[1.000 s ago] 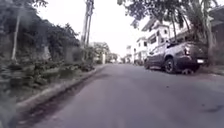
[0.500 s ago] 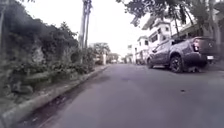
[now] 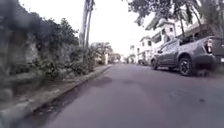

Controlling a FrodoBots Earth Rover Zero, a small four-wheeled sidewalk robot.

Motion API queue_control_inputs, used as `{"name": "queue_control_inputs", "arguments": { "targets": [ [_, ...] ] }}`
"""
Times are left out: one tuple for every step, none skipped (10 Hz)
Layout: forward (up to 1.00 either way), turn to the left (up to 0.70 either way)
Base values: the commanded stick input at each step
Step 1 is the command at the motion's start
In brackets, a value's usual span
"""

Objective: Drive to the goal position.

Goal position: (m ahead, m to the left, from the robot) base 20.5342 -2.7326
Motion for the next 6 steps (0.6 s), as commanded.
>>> {"name": "queue_control_inputs", "arguments": {
  "targets": [
    [1.0, 0.0],
    [1.0, 0.0],
    [1.0, 0.0],
    [1.0, 0.0],
    [1.0, 0.0],
    [1.0, 0.0]
  ]
}}
